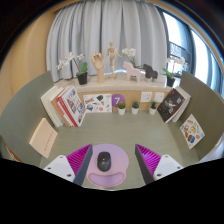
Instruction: Arrange mouse
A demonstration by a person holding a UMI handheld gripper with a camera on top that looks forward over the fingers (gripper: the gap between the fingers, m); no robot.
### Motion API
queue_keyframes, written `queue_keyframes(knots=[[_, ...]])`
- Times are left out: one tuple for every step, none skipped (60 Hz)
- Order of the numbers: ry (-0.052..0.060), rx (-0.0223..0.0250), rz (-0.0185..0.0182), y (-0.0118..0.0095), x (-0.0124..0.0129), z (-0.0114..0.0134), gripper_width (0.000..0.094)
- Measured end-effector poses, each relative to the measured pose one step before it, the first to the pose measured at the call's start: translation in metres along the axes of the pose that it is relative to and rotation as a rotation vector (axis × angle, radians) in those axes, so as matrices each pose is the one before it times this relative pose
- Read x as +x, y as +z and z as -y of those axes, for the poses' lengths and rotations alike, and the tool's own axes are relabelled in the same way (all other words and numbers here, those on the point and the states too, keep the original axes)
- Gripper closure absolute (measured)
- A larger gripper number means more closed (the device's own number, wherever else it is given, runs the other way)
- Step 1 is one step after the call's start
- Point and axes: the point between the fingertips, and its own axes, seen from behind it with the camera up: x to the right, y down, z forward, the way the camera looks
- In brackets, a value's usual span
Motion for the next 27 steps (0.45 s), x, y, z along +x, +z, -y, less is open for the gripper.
queue_keyframes(knots=[[-0.002, 0.00838, 0.00007, -0.0062, 0.00241, 0.00169, 0.0078], [-0.002, 0.00682, 0.00039, -0.00608, 0.00253, 0.00134, 0.0078], [-0.0019, 0.00651, 0.00031, -0.00585, 0.00222, 0.00141, 0.008], [-0.0015, 0.00789, 0.00078, -0.00558, 0.00215, 0.00144, 0.0079], [-0.001, 0.01001, -0.00102, -0.00516, 0.00163, 0.00193, 0.0077], [-0.0019, 0.00928, -0.00149, -0.00464, 0.00137, 0.00151, 0.0078], [-0.0034, 0.00863, 0.00328, -0.00586, 0.00417, 0.00029, 0.0079], [-0.0028, 0.00632, 0.00021, -0.00503, 0.00313, 0.00039, 0.008], [-0.0021, 0.00556, -0.00064, -0.00492, 0.00295, 0.00033, 0.008], [-0.0011, 0.00574, -0.00122, -0.00463, 0.00257, -0.00013, 0.008], [-0.0016, 0.006, -0.00009, -0.0045, 0.00308, -0.00038, 0.008], [-0.0016, 0.0055, 0.00129, -0.00429, 0.00303, -0.00056, 0.0081], [-0.0004, 0.0048, 0.00177, -0.00406, 0.00286, -0.0009, 0.0079], [0.0004, 0.00373, 0.00218, -0.00377, 0.00278, -0.00109, 0.0079], [0.0011, 0.00449, -0.00222, -0.00365, 0.00086, -0.00191, 0.0078], [-0.0011, 0.00206, -0.00105, -0.00338, 0.00366, -0.00133, 0.0078], [-0.001, 0.00138, -0.00187, -0.00289, 0.00301, -0.00162, 0.0081], [-0.0022, 0.00112, -0.00212, -0.00328, 0.00378, -0.00212, 0.0081], [-0.0021, -0.00024, -0.00193, -0.00316, 0.00368, -0.00262, 0.0081], [-0.001, -0.00202, -0.00125, -0.00326, 0.00341, -0.00292, 0.0081], [0.0, -0.00312, 0.00002, -0.00313, 0.00341, -0.00303, 0.0082], [0.0009, -0.00315, 0.00191, -0.00302, 0.00284, -0.00307, 0.0085], [0.0015, -0.00198, 0.00268, -0.00294, 0.00234, -0.00301, 0.0085], [0.0023, 0.00107, -0.00022, -0.00229, -0.00034, -0.00412, 0.0084], [0.004, 0.00068, 0.00289, -0.00307, 0.00197, -0.00237, 0.0082], [0.0035, 0.00077, 0.00288, -0.00297, 0.00223, -0.00194, 0.0084], [0.0028, 0.00053, 0.00232, -0.00266, 0.00234, -0.00205, 0.0084]])
